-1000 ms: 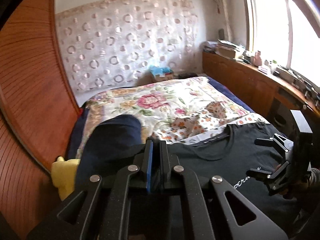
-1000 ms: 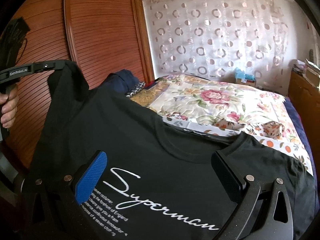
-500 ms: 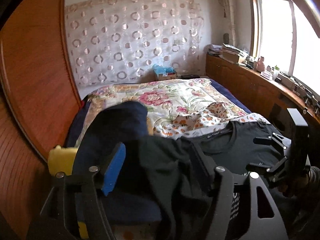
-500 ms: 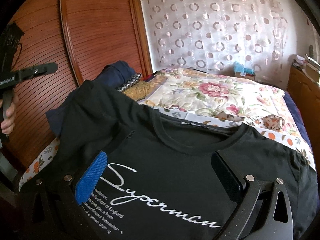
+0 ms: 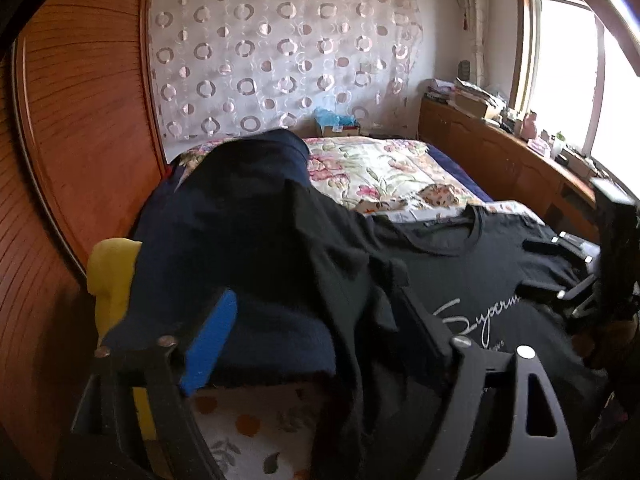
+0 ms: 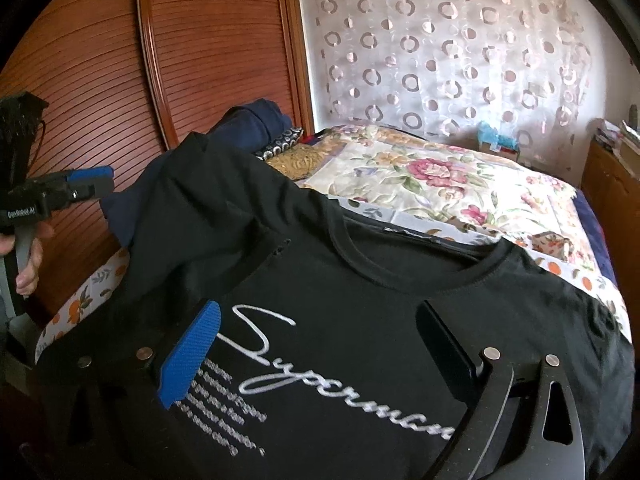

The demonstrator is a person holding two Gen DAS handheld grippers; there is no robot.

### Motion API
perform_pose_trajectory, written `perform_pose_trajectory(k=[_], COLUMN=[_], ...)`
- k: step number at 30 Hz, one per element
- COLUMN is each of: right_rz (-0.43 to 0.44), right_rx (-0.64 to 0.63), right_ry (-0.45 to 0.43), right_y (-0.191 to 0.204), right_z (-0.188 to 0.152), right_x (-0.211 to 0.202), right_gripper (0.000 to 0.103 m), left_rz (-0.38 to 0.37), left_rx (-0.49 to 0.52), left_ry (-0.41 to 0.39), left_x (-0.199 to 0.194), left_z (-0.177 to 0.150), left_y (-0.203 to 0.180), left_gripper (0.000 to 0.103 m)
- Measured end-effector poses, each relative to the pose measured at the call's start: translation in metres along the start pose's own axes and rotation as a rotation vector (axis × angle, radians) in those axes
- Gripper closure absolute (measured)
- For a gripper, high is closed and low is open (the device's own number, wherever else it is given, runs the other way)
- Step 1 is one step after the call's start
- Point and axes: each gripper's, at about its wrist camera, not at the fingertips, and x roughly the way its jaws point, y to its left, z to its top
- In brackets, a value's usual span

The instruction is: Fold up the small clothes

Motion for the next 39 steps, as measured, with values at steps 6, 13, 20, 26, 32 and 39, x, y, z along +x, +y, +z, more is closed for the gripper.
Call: perform_pose_trajectory(k=[6,13,20,26,32,39], right_rz=[-0.102,-0.316,-0.454,-0.415,-0.361,-0.356], right_rx=[0.02,0.126,0.249,0.358,0.383,0.356], right_ry=[-0.009,0.017,0.072,0.125,0.178,0.195], right_y=[-0.025,-0.094,-0.161,-0.192,-0.201,-0.218], right_z=[-0.023,-0.068,-0.117,-0.146,-0.142,-0.124], right_x=[-0.041,-0.098,-0.143,-0.159,-0.159,-0.156], right_gripper=[0.005,0.005,0.016,0.031,0.044,0.072], left_rz=[-0.077,-0.137,-0.166,-0.155,-0.136,-0.102], left_rx=[0.02,0.068,0.117,0.17,0.19,0.225], left_ry=[0.037,0.101,0.167,0.216,0.232,0.227], left_x=[0.01,0.041,0.067,0.081,0.086,0.09], left_z=[-0.02,-0.027,-0.032,-0.034,-0.037,-0.041], left_y=[-0.025,-0.064,-0.096,-0.113,-0.117,-0.123], left_gripper=[0.018,0.018,0.018,0.018,0.018,0.017])
